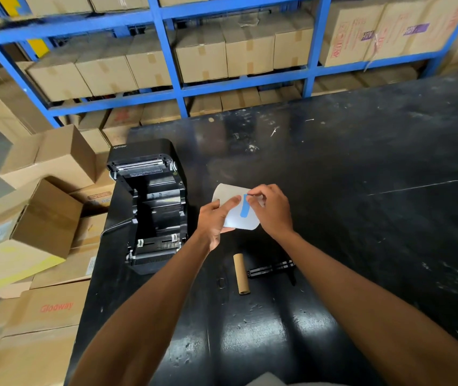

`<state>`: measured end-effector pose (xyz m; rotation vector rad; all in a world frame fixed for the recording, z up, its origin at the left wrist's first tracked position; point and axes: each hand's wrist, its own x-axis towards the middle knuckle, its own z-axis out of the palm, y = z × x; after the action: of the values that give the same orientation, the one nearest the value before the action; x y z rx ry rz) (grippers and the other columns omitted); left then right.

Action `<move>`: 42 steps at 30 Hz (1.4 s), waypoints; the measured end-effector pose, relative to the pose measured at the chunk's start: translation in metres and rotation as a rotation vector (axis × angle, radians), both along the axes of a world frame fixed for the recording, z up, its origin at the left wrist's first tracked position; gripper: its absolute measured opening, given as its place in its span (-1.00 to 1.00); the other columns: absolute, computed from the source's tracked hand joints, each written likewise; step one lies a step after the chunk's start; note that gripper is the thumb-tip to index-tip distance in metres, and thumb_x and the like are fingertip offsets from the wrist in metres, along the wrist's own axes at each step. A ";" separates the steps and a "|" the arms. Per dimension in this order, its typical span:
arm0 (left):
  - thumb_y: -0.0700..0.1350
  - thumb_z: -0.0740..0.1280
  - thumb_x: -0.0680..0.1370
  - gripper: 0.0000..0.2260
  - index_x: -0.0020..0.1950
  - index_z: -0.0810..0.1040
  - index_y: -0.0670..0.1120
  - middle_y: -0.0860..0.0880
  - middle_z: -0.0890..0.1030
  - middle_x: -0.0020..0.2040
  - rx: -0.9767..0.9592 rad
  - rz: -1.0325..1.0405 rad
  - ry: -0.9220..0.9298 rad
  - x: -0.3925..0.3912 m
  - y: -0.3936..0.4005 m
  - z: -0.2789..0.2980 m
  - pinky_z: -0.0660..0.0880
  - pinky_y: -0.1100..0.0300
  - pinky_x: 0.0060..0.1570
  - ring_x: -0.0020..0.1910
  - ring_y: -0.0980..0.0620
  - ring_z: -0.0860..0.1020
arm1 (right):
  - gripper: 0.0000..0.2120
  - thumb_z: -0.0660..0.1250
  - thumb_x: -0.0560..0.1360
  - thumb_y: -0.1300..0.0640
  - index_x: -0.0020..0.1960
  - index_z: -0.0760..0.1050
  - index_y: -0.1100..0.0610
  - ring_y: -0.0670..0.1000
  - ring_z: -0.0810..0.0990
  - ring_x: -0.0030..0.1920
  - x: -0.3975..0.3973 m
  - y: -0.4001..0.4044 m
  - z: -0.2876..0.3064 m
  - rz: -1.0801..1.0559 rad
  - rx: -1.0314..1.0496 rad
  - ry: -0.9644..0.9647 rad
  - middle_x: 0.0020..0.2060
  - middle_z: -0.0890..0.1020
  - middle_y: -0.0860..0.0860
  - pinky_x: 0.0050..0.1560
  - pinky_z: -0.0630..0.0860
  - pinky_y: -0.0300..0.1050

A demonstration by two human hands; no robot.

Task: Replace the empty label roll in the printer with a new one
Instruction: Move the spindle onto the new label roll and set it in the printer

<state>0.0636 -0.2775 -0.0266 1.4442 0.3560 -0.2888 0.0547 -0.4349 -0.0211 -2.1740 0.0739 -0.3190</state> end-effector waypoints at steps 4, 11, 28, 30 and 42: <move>0.07 0.58 0.37 -0.56 0.09 0.66 -0.19 -0.15 0.71 0.05 0.003 0.019 0.006 0.001 -0.002 -0.004 0.69 0.01 -0.11 0.04 -0.13 0.70 | -0.89 0.28 0.59 0.06 0.01 0.54 0.08 0.01 0.56 0.01 0.004 0.004 -0.001 0.002 0.035 0.029 0.06 0.55 0.03 -0.07 0.54 -0.15; 0.13 0.57 0.36 -0.49 0.16 0.60 -0.14 -0.12 0.68 0.06 -0.014 0.098 0.110 0.006 -0.009 -0.007 0.69 -0.02 -0.12 0.03 -0.11 0.69 | -0.92 0.20 0.63 0.03 0.01 0.43 0.01 -0.08 0.58 -0.13 -0.002 0.001 -0.012 0.064 0.261 0.044 -0.06 0.60 -0.03 -0.22 0.49 -0.29; 0.11 0.56 0.39 -0.60 0.09 0.59 -0.08 -0.12 0.60 0.19 0.042 0.110 0.227 0.002 -0.001 -0.042 0.64 -0.02 -0.15 0.17 -0.17 0.58 | -0.54 0.29 0.50 0.28 0.36 0.39 -0.01 0.15 0.56 0.16 -0.067 -0.108 -0.118 -0.030 -0.268 0.646 0.13 0.62 0.02 0.16 0.50 0.06; 0.10 0.56 0.40 -0.63 0.07 0.60 -0.07 -0.11 0.60 0.17 0.038 0.119 0.229 0.002 0.000 -0.043 0.64 -0.01 -0.17 0.16 -0.16 0.58 | -0.58 0.30 0.53 0.23 0.34 0.41 -0.04 0.12 0.56 0.14 -0.070 -0.108 -0.121 -0.017 -0.266 0.635 0.07 0.64 -0.04 0.14 0.50 0.05; 0.12 0.52 0.41 -0.67 0.06 0.63 -0.03 -0.10 0.65 0.15 -0.017 0.117 0.208 -0.027 0.023 -0.055 0.67 -0.06 -0.09 0.14 -0.14 0.62 | -0.75 0.39 0.50 0.21 0.17 0.51 0.10 0.17 0.57 0.04 -0.078 -0.097 -0.124 -0.151 -0.196 0.483 0.10 0.52 0.11 0.06 0.54 0.09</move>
<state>0.0367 -0.2547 -0.0818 1.3737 0.6033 -0.3472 -0.0232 -0.5322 -0.1451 -2.4036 0.4970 0.1270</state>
